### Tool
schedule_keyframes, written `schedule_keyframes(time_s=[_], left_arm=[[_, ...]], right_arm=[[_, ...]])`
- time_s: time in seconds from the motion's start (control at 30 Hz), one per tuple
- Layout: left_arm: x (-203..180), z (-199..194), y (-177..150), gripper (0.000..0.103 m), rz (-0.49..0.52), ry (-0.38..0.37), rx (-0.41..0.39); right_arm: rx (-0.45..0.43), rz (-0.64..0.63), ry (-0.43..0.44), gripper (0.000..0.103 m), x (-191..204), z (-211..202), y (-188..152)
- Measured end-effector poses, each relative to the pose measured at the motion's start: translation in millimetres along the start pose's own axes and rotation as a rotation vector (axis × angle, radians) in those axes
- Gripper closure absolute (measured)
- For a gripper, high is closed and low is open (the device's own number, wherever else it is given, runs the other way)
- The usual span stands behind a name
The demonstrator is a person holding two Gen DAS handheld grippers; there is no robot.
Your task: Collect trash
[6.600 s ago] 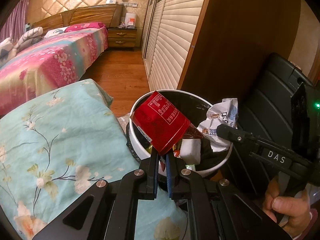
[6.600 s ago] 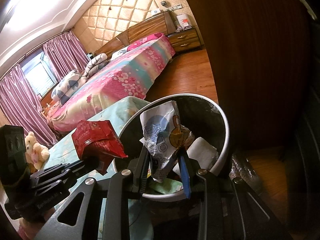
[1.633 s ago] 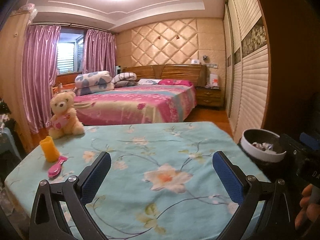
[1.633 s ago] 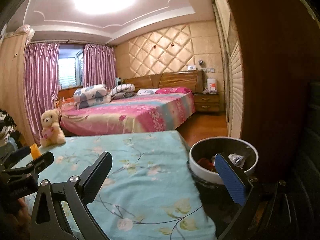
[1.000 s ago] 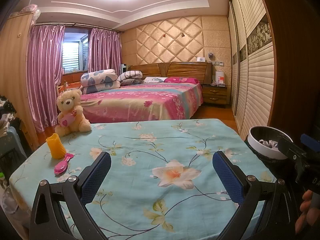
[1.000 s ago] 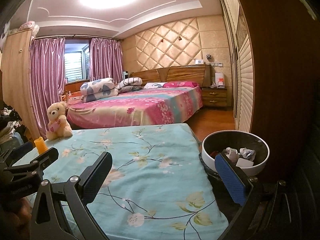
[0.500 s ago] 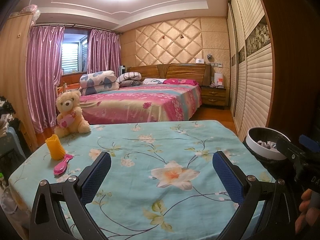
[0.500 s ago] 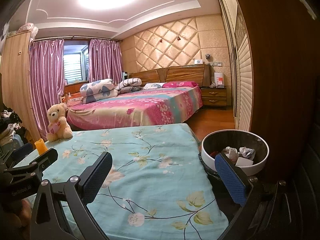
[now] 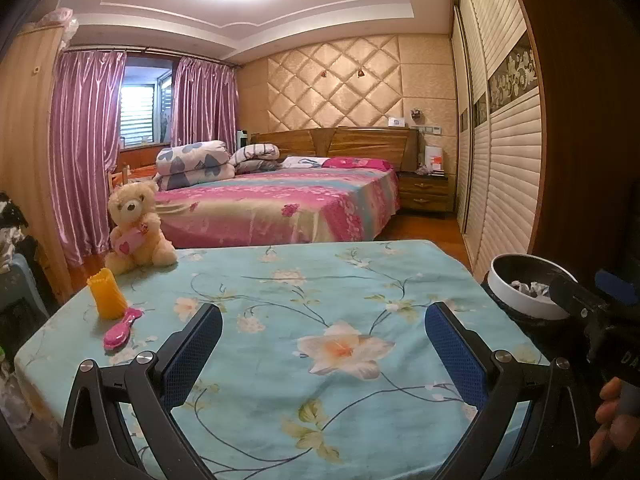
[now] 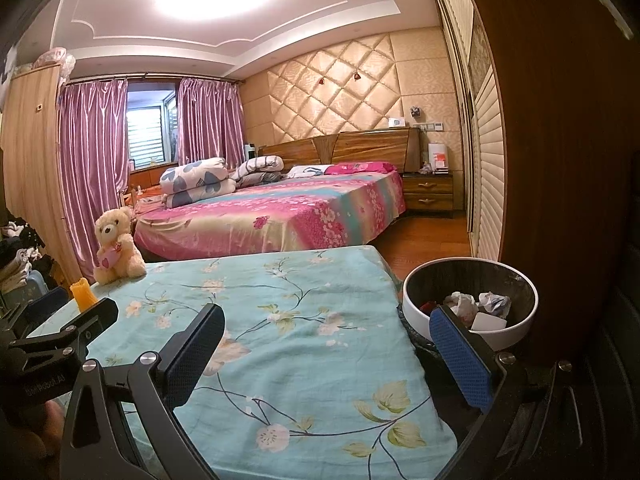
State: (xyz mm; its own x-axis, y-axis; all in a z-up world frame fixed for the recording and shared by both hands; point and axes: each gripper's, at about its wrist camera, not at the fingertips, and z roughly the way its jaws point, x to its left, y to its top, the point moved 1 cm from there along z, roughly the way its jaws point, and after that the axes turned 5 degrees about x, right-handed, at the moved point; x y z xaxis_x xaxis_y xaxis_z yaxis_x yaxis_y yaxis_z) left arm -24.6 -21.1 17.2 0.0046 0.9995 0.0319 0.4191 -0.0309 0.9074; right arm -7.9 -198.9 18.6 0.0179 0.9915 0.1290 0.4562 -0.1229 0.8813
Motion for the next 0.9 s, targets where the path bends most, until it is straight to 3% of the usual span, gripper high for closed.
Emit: schedule_keyframes(time_s=[0.9], left_arm=[[2.2,0.2,2.4,0.001,0.003,-0.01,0.008]], right_arm=[[0.001,0.001,0.0,0.0,2.0,0.0,-1.2]])
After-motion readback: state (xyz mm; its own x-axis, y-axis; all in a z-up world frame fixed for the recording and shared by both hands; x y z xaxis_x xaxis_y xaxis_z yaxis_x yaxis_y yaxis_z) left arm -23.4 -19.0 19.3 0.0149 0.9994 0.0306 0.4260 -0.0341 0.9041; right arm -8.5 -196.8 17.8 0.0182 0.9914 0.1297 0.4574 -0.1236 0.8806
